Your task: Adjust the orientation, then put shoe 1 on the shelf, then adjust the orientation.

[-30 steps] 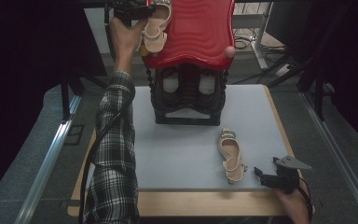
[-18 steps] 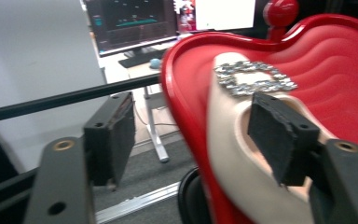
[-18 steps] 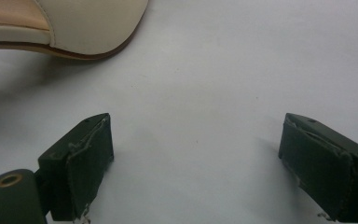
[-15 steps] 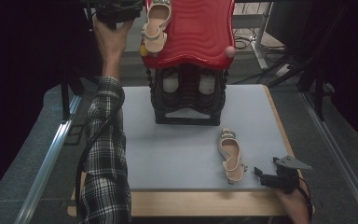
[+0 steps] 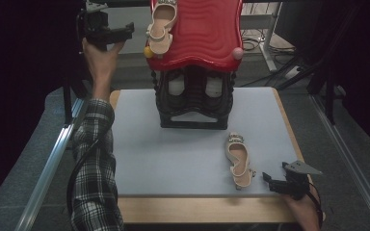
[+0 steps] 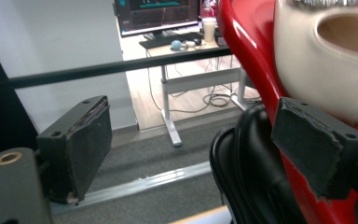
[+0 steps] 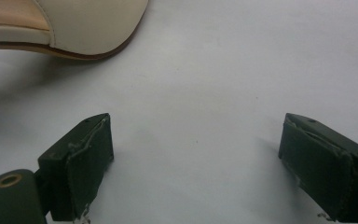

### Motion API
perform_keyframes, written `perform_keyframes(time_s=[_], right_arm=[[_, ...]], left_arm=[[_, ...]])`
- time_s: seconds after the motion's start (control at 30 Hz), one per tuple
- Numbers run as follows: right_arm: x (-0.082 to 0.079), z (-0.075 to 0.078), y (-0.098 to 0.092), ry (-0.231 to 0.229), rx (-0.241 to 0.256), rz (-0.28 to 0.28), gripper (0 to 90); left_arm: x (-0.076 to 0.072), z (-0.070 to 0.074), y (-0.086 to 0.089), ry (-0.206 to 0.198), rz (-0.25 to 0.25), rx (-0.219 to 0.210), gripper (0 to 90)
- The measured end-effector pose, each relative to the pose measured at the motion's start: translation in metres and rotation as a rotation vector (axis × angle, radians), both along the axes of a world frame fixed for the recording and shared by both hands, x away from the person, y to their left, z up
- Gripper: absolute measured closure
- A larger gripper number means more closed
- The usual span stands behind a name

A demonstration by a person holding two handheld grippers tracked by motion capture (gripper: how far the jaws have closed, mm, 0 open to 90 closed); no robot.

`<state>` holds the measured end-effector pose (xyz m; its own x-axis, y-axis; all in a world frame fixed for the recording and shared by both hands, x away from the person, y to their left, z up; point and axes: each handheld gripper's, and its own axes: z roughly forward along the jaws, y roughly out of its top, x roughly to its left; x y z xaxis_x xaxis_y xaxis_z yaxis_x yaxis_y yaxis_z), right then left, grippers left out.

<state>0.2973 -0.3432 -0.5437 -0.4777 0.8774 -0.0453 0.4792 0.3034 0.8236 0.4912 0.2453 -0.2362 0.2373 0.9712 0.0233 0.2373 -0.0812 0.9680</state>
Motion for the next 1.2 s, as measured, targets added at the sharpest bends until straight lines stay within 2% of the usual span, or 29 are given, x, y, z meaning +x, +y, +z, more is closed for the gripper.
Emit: perform_keyframes(time_s=[0.13, 0.4, 0.63, 0.73, 0.77, 0.9, 1.07, 1.2], right_arm=[[0.0, 0.0, 0.0, 0.0, 0.0, 0.0, 9.7], [0.0, 0.0, 0.0, -0.001, -0.001, 0.0, 9.7], [0.0, 0.0, 0.0, -0.001, -0.001, 0.0, 9.7], [0.0, 0.0, 0.0, -0.001, -0.001, 0.0, 9.7], [0.0, 0.0, 0.0, -0.001, -0.001, 0.0, 9.7], [0.0, 0.0, 0.0, -0.001, -0.001, 0.0, 9.6], [0.0, 0.0, 0.0, -0.001, -0.001, 0.0, 9.6], [0.0, 0.0, 0.0, -0.001, -0.001, -0.001, 9.4]], left_arm=[[-0.011, -0.015, 0.003, 0.012, 0.001, 0.016, 9.0], [-0.034, -0.049, 0.005, 0.029, -0.034, -0.011, 6.7], [-0.049, -0.075, -0.001, 0.046, -0.053, 0.018, 5.6], [-0.055, -0.089, -0.005, 0.056, -0.063, 0.01, 5.1], [-0.055, -0.089, -0.005, 0.056, -0.063, 0.01, 4.9], [-0.065, -0.108, -0.01, 0.076, -0.078, 0.021, 4.6], [-0.078, -0.128, -0.014, 0.087, -0.105, 0.005, 4.1], [-0.088, -0.144, -0.018, 0.098, -0.115, 0.018, 3.7]])
